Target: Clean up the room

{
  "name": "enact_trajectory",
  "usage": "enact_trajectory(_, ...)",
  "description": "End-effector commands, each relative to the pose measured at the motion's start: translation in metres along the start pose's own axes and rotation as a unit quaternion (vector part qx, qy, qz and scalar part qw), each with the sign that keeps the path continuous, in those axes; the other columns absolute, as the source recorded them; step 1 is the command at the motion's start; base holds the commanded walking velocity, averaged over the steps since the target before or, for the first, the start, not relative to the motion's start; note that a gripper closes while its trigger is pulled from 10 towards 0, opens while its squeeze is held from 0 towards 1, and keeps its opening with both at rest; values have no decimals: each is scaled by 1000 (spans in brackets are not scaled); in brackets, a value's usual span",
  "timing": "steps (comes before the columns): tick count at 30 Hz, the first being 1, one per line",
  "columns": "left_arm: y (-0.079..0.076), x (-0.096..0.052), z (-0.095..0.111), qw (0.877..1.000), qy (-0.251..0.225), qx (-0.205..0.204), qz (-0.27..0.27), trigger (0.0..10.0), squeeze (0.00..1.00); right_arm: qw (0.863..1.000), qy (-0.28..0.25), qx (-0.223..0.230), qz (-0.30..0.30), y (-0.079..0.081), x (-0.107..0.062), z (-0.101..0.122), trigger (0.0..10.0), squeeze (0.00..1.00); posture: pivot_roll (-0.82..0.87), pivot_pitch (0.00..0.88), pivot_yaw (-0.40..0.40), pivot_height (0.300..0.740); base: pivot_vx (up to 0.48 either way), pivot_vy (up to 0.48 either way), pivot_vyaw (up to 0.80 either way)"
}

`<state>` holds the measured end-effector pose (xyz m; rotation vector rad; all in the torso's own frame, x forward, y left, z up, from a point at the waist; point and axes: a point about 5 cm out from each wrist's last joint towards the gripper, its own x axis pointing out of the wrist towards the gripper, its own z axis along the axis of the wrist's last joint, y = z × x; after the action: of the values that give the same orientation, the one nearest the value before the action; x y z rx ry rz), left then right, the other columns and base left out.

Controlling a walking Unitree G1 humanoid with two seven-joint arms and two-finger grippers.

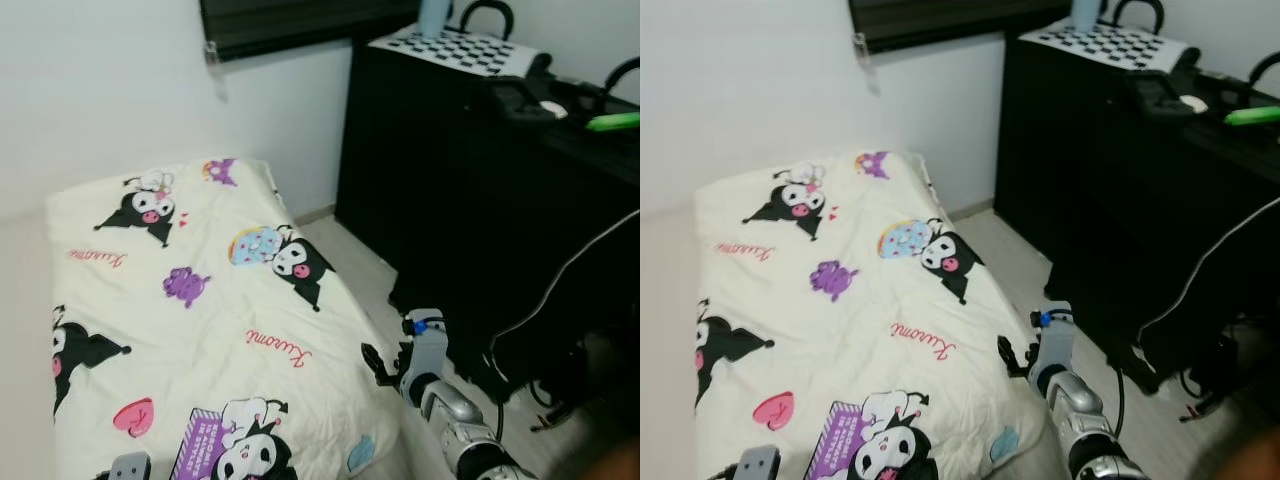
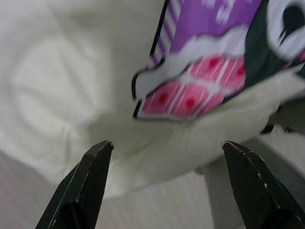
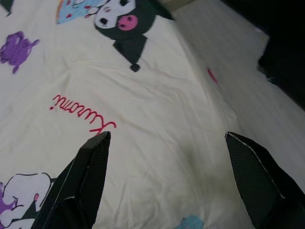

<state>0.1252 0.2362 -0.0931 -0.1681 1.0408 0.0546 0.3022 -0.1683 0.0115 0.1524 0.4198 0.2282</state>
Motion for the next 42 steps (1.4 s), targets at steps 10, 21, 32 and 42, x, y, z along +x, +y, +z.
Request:
enact_trajectory(10, 10, -5, -21, 998, 45, -8, 33, 10000, 0, 999, 48, -16, -11, 2, -8, -28, 10000, 0, -96, 82, -5, 740, -240, 0, 0)
enact_trajectory(21, 7, 1, 3, 999, 9, -1, 39, 10000, 0, 989, 131, -55, -32, 3, -24, -68, 10000, 0, -87, 77, -5, 740, -218, 0, 369)
enact_trajectory(32, 1, 4, 4, 999, 17, 32, 34, 10000, 0, 986, 156, -47, -23, 9, -30, -83, 10000, 0, -88, 72, 3, 740, 0, 0, 800)
enact_trajectory(42, 3, 2, -4, 998, 30, 40, 37, 10000, 0, 982, 183, -37, -31, 8, -40, -99, 10000, 0, -79, 69, 0, 740, 0, 0, 800)
